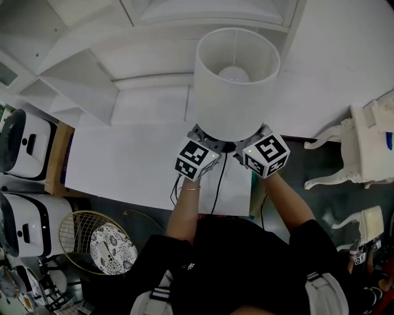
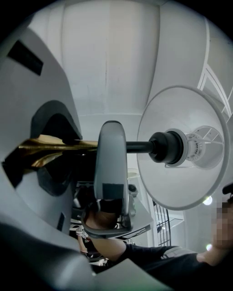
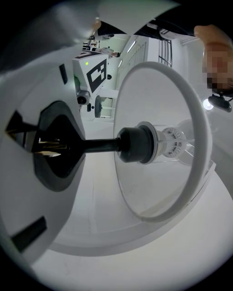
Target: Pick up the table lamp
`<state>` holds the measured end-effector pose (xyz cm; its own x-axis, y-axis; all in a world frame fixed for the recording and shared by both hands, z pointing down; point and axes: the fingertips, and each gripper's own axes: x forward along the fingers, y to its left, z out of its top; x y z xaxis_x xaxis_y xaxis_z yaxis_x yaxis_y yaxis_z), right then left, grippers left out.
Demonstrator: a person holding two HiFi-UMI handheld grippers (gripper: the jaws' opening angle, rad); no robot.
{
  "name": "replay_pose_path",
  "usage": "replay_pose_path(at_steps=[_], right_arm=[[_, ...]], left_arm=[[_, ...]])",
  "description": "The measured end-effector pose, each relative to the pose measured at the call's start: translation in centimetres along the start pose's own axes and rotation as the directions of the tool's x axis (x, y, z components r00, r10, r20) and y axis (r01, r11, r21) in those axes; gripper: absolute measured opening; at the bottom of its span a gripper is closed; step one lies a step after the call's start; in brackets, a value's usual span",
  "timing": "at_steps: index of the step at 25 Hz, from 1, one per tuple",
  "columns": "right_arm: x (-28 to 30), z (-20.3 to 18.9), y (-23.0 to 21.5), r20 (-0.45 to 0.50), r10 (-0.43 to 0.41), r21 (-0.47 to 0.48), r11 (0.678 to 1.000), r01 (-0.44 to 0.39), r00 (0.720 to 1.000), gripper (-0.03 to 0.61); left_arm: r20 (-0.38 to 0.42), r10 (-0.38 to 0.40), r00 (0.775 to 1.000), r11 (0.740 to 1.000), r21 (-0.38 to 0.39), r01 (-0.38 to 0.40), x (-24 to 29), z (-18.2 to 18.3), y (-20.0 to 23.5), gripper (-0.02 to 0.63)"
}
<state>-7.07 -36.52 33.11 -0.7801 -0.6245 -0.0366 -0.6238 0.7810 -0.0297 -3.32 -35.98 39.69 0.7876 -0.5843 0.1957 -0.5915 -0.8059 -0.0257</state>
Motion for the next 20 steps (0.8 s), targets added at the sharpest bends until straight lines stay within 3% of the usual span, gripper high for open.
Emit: replay_pose_path(at_steps=[20], right_arm=[[-0.6,2.8,-0.2,0.012,0.023,-0.004,1.0,-0.022,1.0,0.064]], left_arm=[[0.01,0.016,1.0,1.0,0.01,-0.016,-0.1,2.9,-0.5,0.107]])
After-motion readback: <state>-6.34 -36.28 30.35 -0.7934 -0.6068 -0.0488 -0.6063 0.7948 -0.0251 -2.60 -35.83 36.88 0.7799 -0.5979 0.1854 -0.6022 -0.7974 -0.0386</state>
